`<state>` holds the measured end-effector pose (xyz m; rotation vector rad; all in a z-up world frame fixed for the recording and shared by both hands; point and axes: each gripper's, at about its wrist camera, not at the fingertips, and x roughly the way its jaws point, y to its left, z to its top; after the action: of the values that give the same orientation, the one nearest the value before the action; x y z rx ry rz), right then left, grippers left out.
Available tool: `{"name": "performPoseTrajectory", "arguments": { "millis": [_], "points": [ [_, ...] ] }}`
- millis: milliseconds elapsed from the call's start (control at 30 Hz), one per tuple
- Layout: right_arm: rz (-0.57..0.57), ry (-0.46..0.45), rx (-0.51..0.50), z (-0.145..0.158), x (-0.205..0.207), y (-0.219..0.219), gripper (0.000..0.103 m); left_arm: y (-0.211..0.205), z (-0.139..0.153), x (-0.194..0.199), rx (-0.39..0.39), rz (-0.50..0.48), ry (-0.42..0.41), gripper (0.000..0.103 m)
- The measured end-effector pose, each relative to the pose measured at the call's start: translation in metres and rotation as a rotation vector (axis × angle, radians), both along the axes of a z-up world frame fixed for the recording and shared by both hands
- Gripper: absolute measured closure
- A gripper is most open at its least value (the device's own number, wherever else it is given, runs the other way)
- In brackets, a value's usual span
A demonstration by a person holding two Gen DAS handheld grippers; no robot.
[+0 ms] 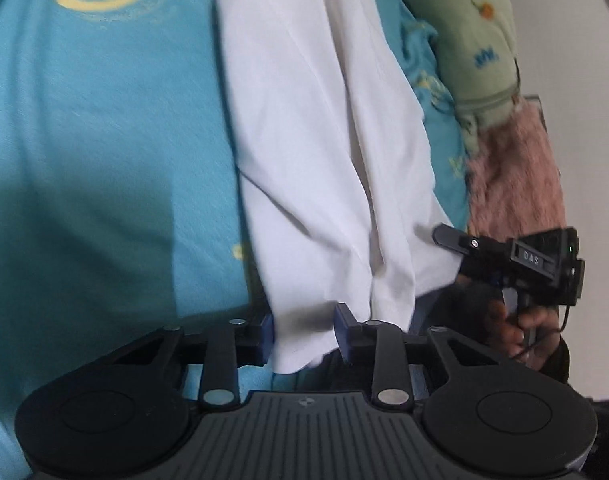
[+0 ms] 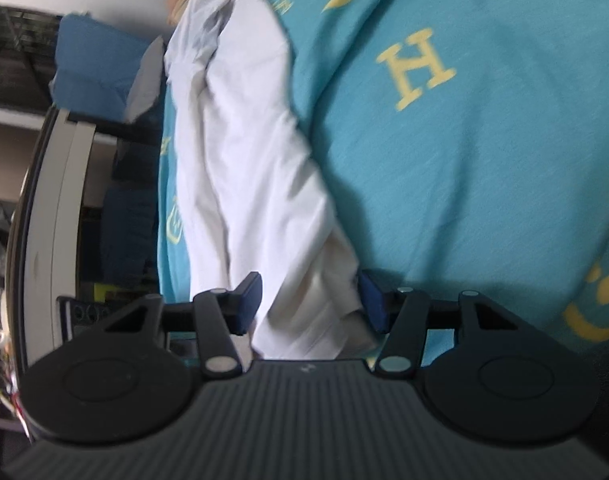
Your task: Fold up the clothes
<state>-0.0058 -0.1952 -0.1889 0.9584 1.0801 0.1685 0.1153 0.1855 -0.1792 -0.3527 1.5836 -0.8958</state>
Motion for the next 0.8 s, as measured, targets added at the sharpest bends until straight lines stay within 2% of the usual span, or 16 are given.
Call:
{"name": "performPoseTrajectory", "arguments": {
  "millis": [33,67,133,233,400,533,633,800],
  "points": [
    [0.009,0.001,-0.006,0.0,-0.001,0.003,0.059,-0.005,-0.001,0.001,0.012,-0.02,-0.008,0.09],
    [0.018,0.002,-0.011,0.0,-0.003,0.007,0.071,-0.008,0.001,0.001,0.029,-0.036,-0.024,0.092],
    [0.02,0.015,-0.005,0.0,-0.006,0.01,0.084,-0.012,0.007,0.001,0.058,-0.056,-0.064,0.096],
    [0.018,-0.023,-0.006,0.012,-0.009,0.01,0.094,-0.011,0.029,-0.001,0.062,-0.022,-0.118,0.098],
    [0.003,-0.15,0.04,0.056,-0.008,-0.001,0.095,0.0,0.097,-0.016,-0.042,0.163,-0.207,0.099],
    [0.004,-0.248,0.028,0.106,-0.01,-0.015,0.095,0.01,0.151,-0.042,-0.128,0.329,-0.287,0.1],
    [0.003,-0.32,0.008,0.144,-0.012,-0.024,0.095,0.013,0.18,-0.066,-0.21,0.436,-0.326,0.1],
    [-0.03,-0.394,0.005,0.186,-0.031,-0.036,0.096,0.02,0.214,-0.113,-0.306,0.559,-0.364,0.101]
  ]
}}
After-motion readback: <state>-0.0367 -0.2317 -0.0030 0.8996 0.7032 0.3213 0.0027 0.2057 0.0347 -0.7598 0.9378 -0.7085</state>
